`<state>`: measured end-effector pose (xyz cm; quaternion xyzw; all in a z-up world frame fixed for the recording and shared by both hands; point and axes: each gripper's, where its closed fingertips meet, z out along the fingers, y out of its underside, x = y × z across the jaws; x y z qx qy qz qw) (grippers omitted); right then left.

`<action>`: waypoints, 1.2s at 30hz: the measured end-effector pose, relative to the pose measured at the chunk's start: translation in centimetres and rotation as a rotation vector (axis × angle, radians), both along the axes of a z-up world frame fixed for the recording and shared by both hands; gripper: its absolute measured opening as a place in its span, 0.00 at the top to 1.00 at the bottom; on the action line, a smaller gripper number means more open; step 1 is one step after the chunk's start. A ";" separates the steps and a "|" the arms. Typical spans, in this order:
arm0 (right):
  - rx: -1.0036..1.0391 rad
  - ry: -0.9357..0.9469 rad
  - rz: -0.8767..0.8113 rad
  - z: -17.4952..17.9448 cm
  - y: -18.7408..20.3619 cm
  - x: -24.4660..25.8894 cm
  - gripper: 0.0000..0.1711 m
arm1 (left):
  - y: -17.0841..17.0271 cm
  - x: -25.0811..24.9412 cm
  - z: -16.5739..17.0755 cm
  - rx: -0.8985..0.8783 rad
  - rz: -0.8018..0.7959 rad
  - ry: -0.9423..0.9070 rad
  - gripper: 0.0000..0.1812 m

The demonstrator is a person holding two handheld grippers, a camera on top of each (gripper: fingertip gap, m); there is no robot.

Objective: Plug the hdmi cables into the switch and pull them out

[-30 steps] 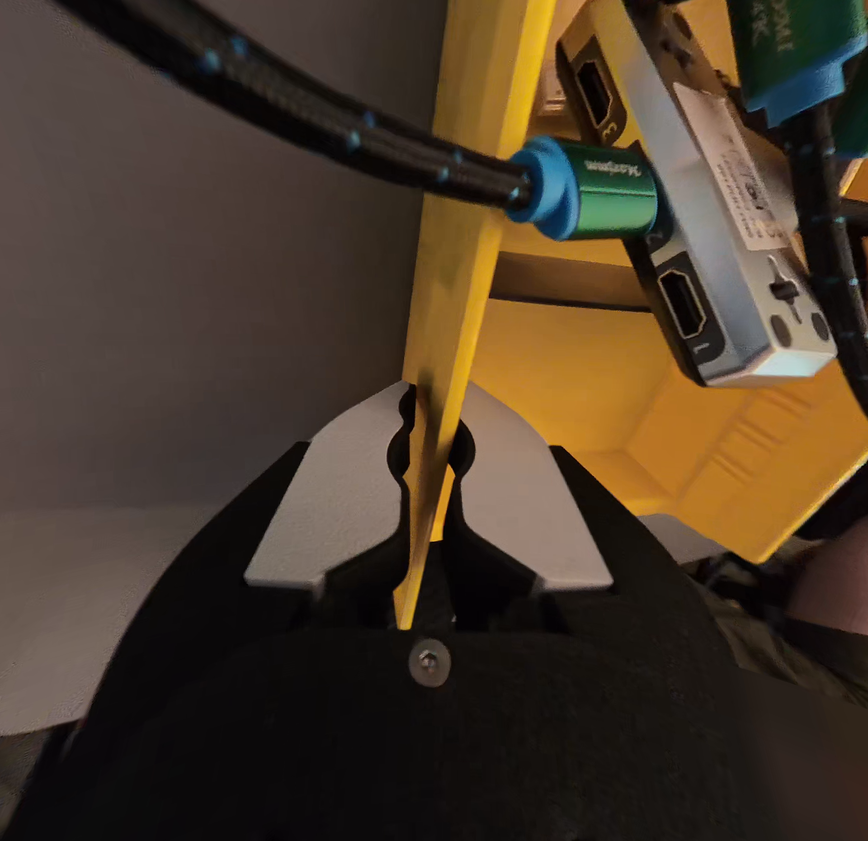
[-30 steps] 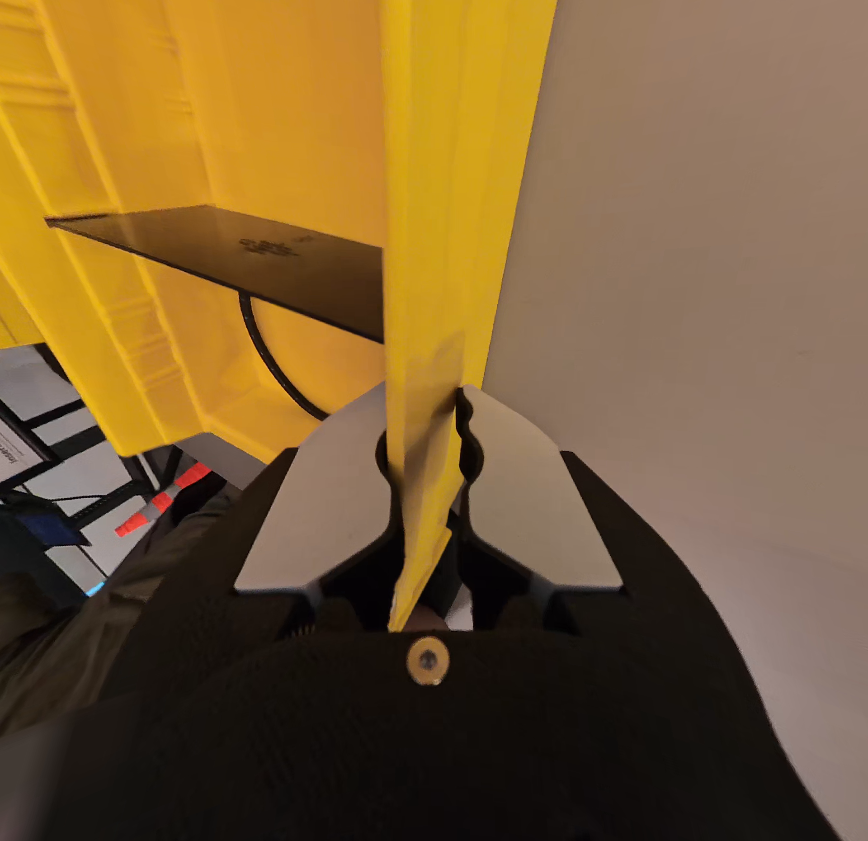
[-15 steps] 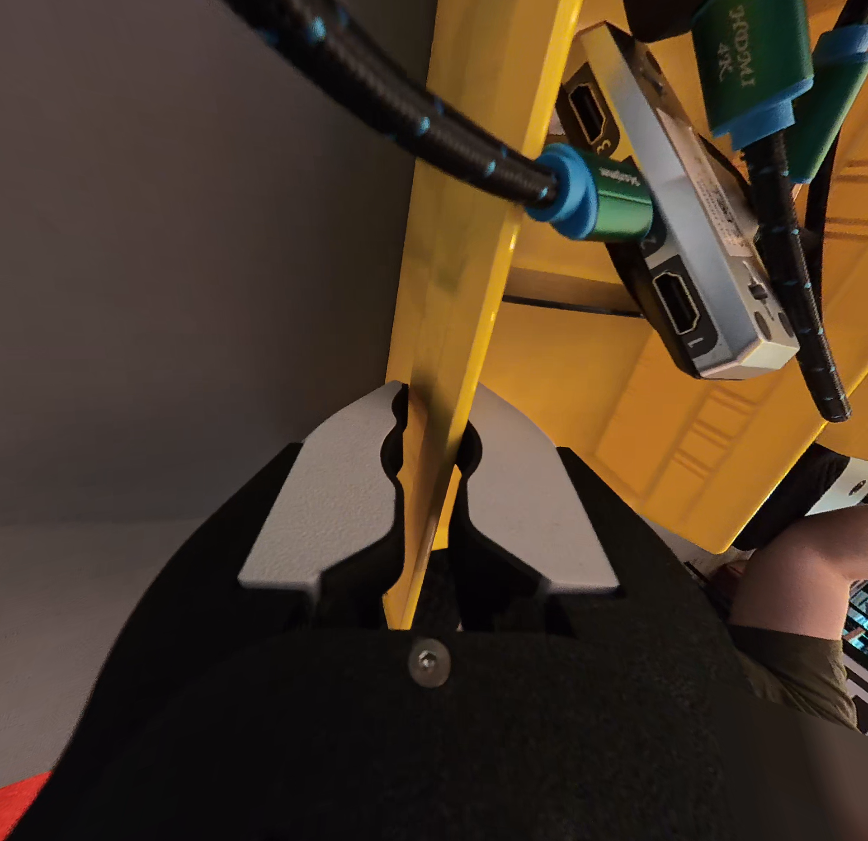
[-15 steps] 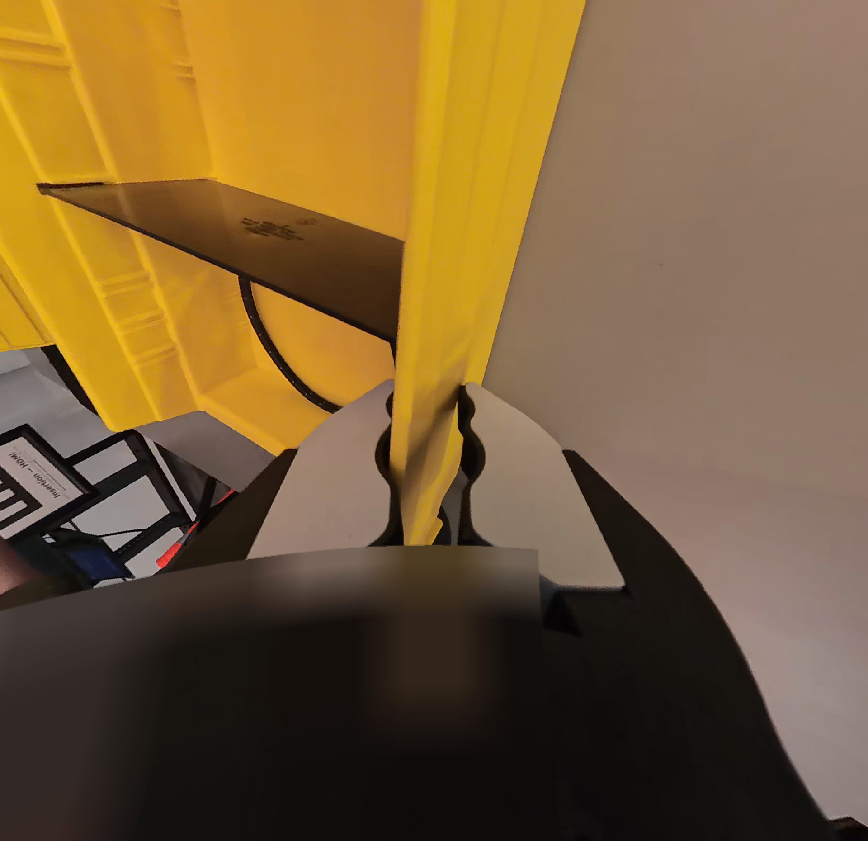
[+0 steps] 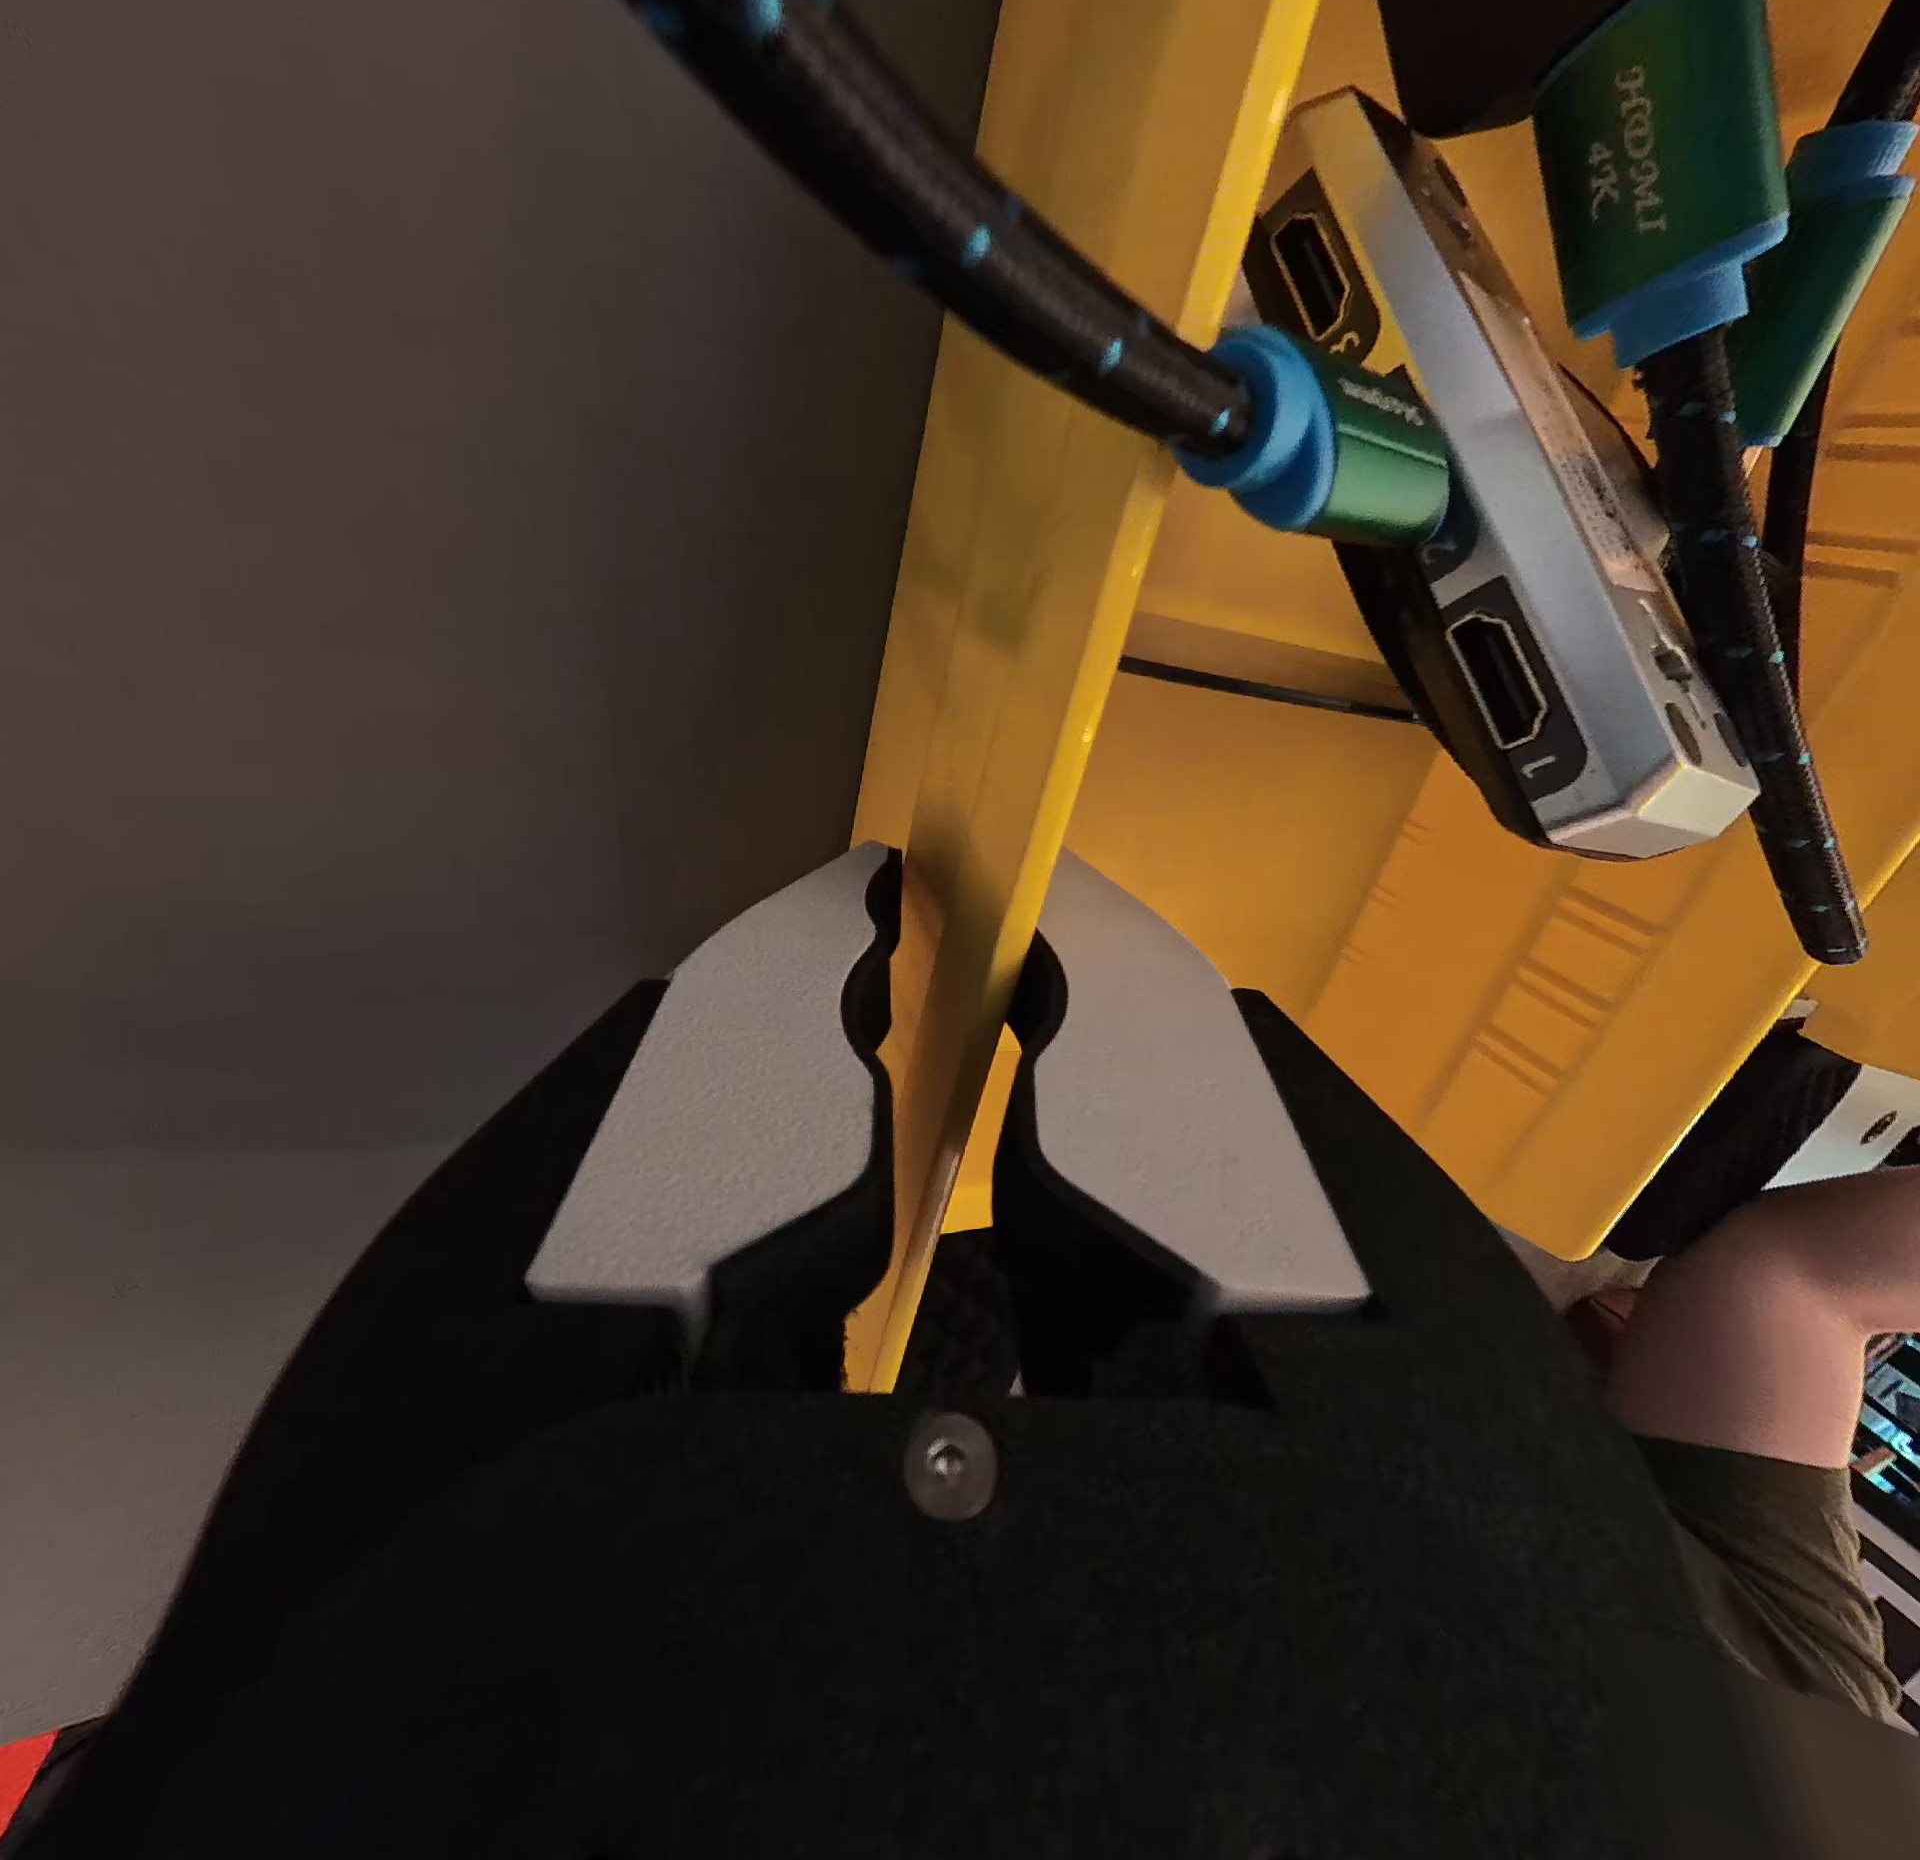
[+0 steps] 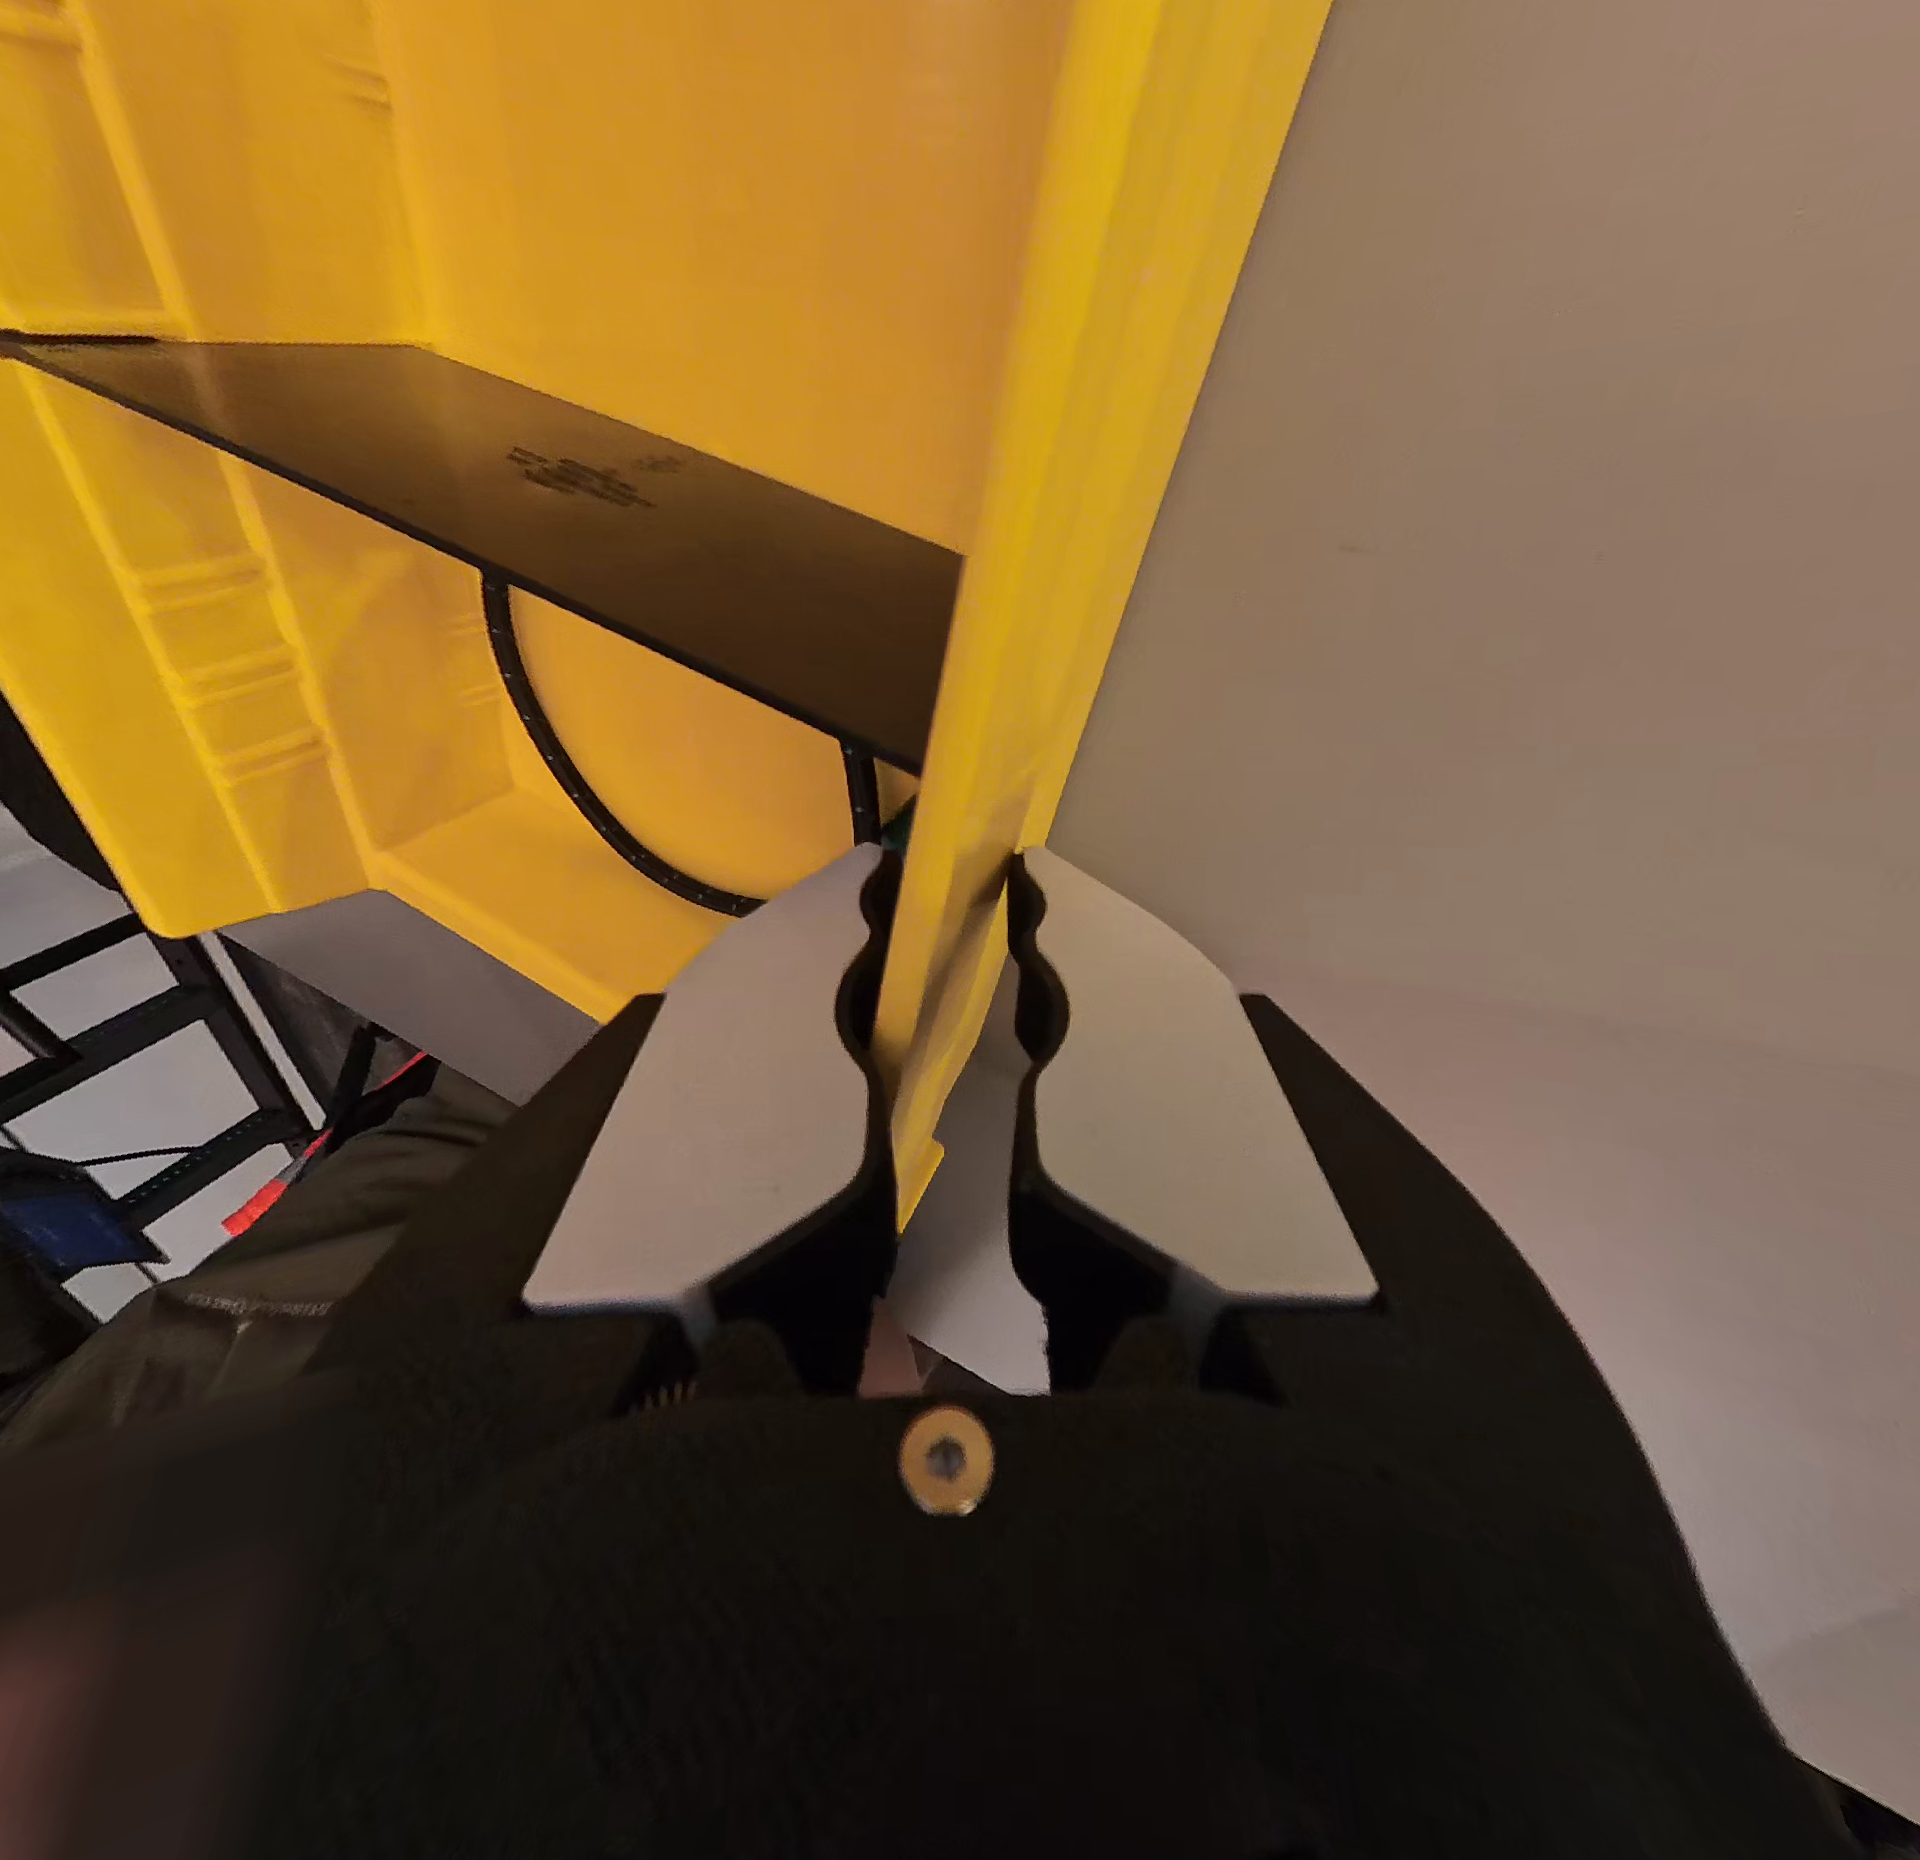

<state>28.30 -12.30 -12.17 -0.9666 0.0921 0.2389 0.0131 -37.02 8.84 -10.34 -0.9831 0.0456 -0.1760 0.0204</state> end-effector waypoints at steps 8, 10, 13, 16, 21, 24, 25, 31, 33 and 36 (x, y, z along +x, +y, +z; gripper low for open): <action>0.012 -0.038 0.030 -0.2 0.2 -0.1 0.88 | 0.2 -0.1 -0.1 0.038 0.003 -0.007 0.91; 0.020 -0.014 0.018 -0.1 0.3 -0.1 0.88 | 0.2 -0.1 -0.1 0.054 -0.003 -0.010 0.91; 0.039 0.031 -0.001 0.0 0.3 -0.3 0.86 | 0.0 -0.1 0.2 0.071 -0.006 -0.047 0.90; 0.074 0.088 -0.040 0.6 0.6 -0.2 0.83 | -0.1 -0.8 1.4 0.125 -0.024 -0.099 0.87; 0.210 0.062 -0.099 3.5 1.1 0.9 0.82 | -0.4 -2.8 4.6 0.275 -0.053 -0.150 0.83; 0.342 0.002 -0.163 6.7 1.6 1.8 0.82 | 0.2 -3.7 7.7 0.433 -0.071 -0.162 0.82; 0.398 -0.013 -0.167 8.1 1.6 1.7 0.82 | 0.5 -3.7 9.1 0.512 -0.075 -0.174 0.82; 0.978 -0.242 -0.208 20.3 2.7 1.7 0.84 | 1.9 -0.3 16.6 0.926 -0.182 -0.156 0.76; 1.306 -0.266 -0.208 26.2 2.8 -0.1 0.84 | 2.6 1.8 17.4 0.971 -0.190 -0.134 0.68; 1.740 -0.340 -0.152 31.8 1.8 -4.2 0.72 | 4.7 4.6 15.9 0.892 -0.206 -0.077 0.67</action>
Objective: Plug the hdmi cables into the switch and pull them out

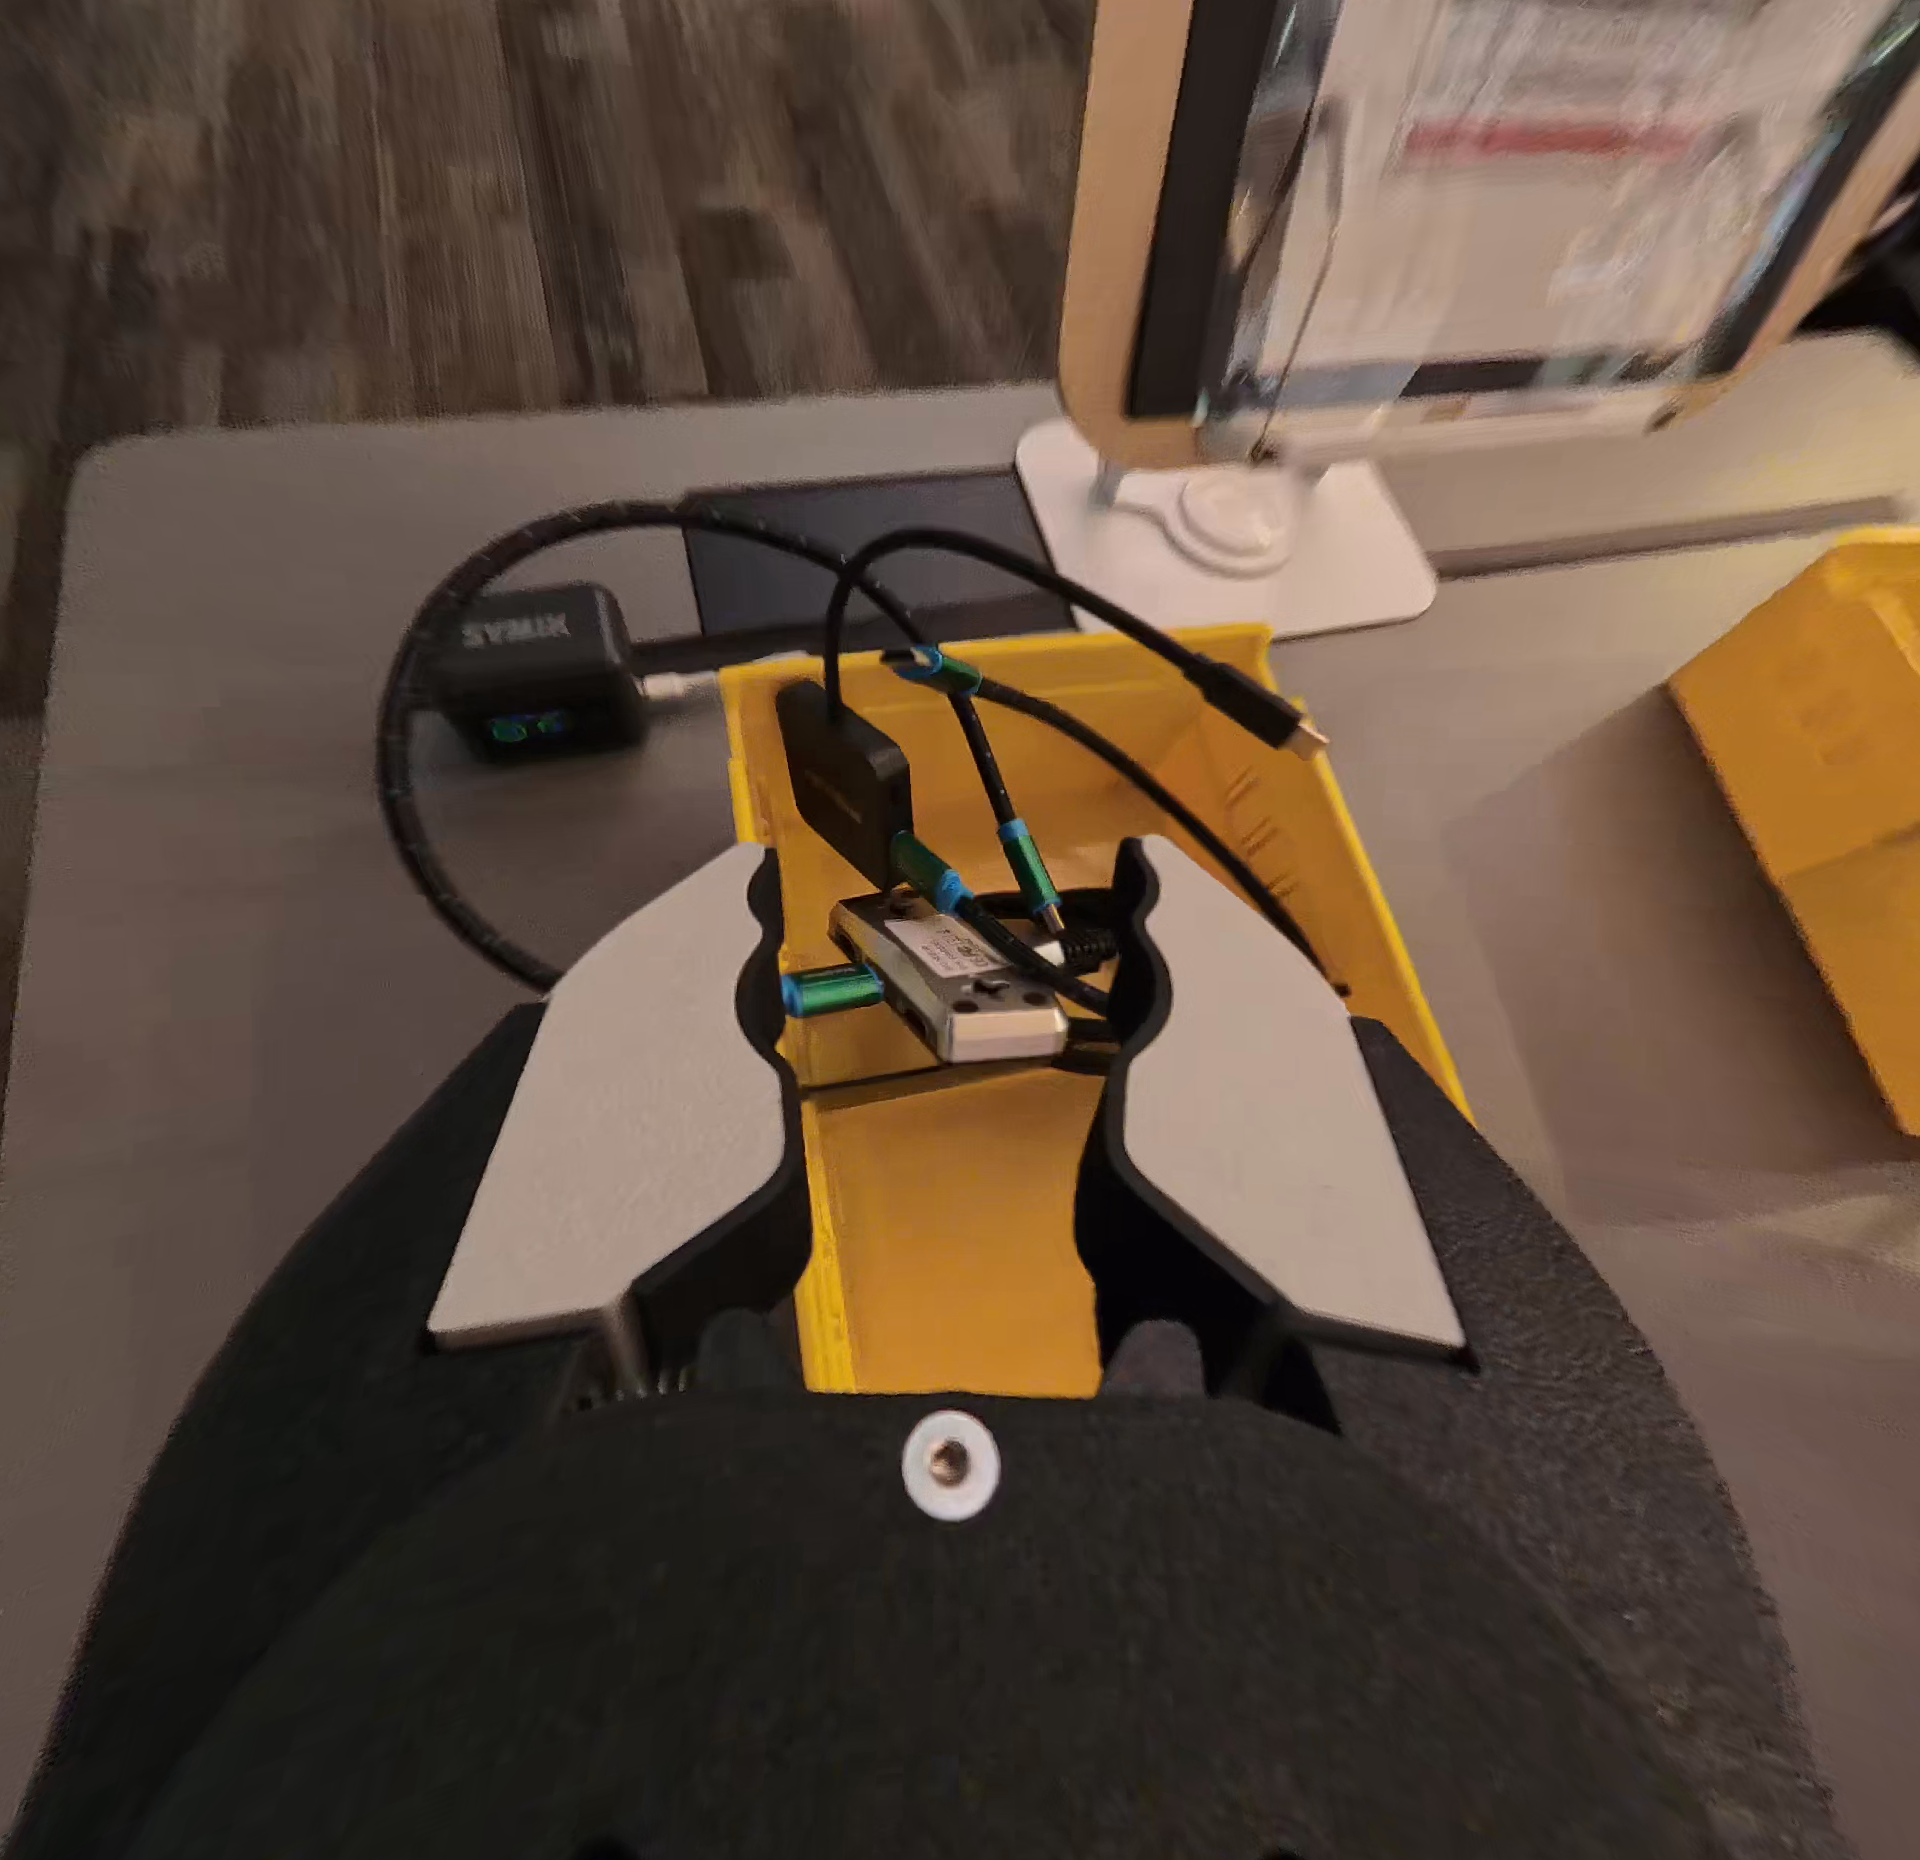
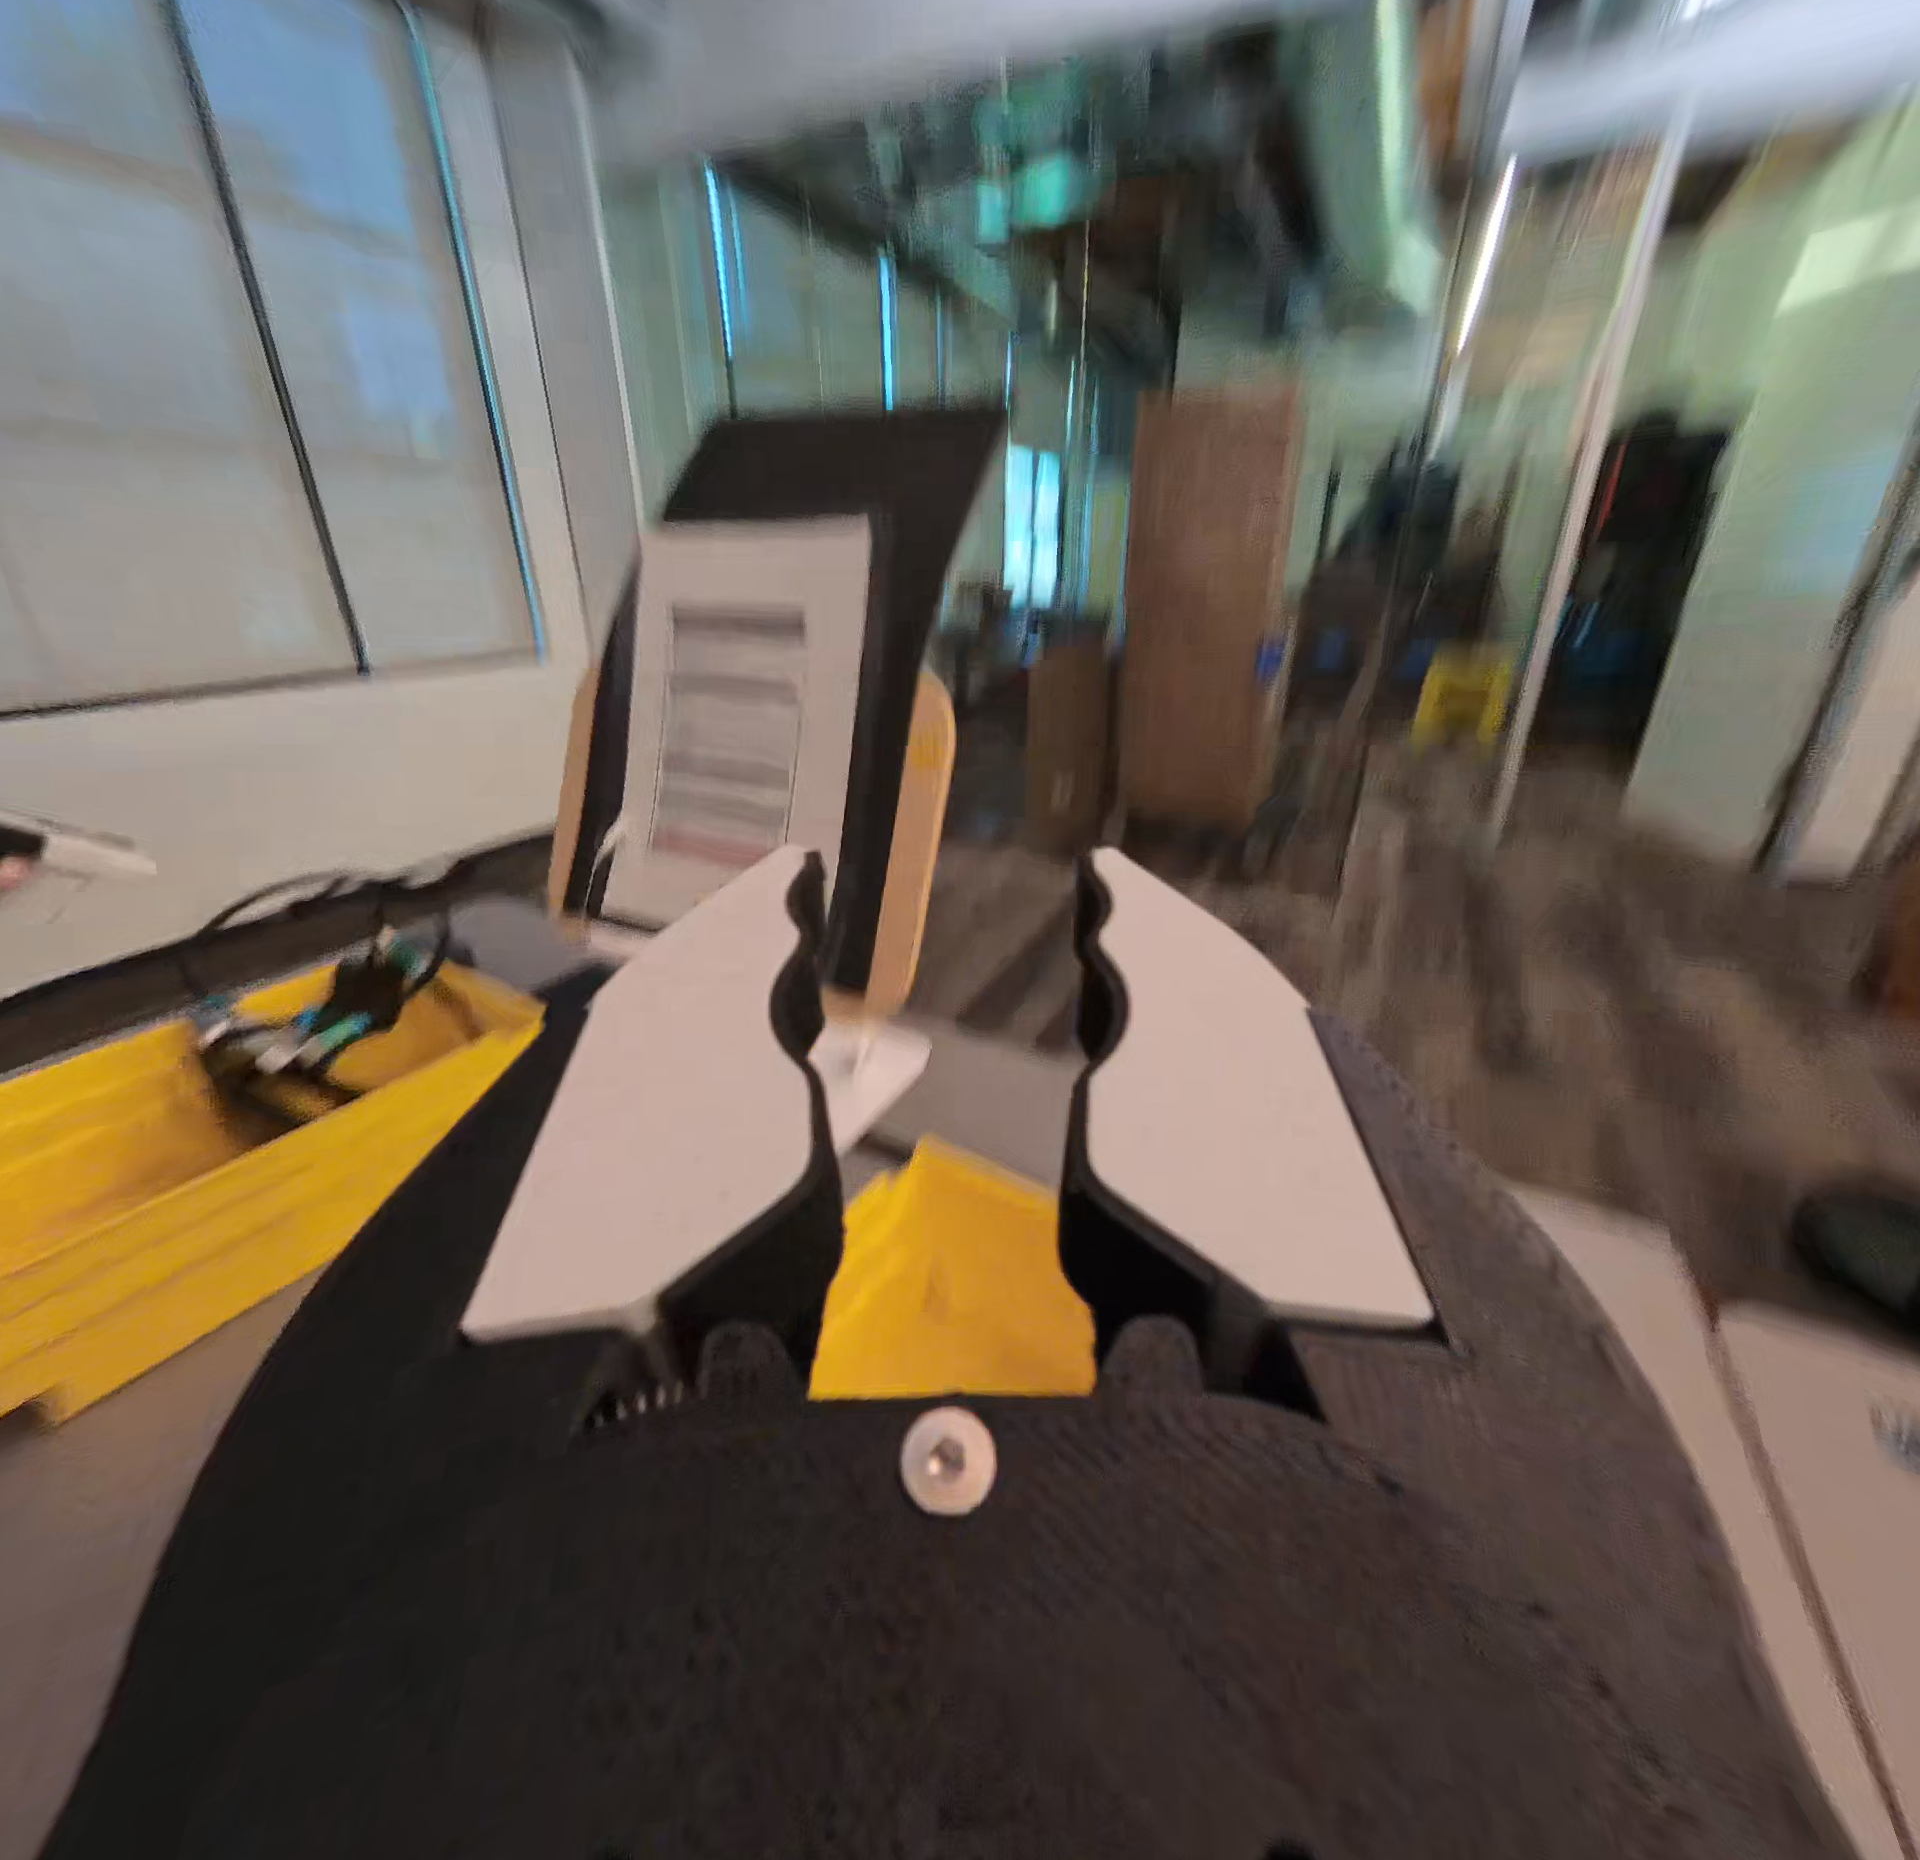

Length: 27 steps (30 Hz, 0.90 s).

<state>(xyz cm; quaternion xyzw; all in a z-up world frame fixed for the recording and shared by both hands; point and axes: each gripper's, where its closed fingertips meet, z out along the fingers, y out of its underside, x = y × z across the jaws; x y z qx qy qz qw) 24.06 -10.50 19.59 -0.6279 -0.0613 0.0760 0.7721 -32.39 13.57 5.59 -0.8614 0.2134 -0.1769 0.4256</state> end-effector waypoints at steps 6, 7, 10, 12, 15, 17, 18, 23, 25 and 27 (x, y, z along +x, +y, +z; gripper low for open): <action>0.206 -0.197 -0.061 1.4 0.5 -4.6 0.76 | 3.0 2.8 -6.7 -0.307 0.091 0.237 0.78; 0.184 -0.204 -0.043 1.0 1.0 -5.1 0.75 | 3.6 3.2 -7.2 -0.325 0.108 0.233 0.78; 0.123 -0.223 -0.012 -0.3 2.4 -5.8 0.74 | 5.1 4.3 -8.2 -0.351 0.147 0.214 0.75; 0.097 -0.239 -0.023 -0.9 3.0 -5.7 0.74 | 5.7 4.1 -9.0 -0.392 0.198 0.234 0.75; 0.074 -0.240 -0.017 -1.3 3.5 -5.6 0.73 | 6.5 3.8 -9.9 -0.418 0.244 0.234 0.77; 0.082 -0.231 -0.009 -1.2 3.6 -5.6 0.73 | 6.6 3.4 -10.7 -0.436 0.257 0.269 0.79; 0.078 -0.226 -0.007 -1.3 3.7 -5.6 0.74 | 6.6 3.1 -11.2 -0.446 0.262 0.295 0.80; 0.036 -0.245 -0.005 -2.2 4.3 -5.4 0.74 | 7.4 2.2 -12.5 -0.403 0.291 0.386 0.87; 0.019 -0.258 -0.020 -2.5 4.5 -5.1 0.74 | 7.5 2.4 -13.1 -0.429 0.298 0.358 0.88; 0.007 -0.267 -0.030 -2.6 4.6 -4.8 0.74 | 7.5 2.4 -13.4 -0.447 0.299 0.352 0.89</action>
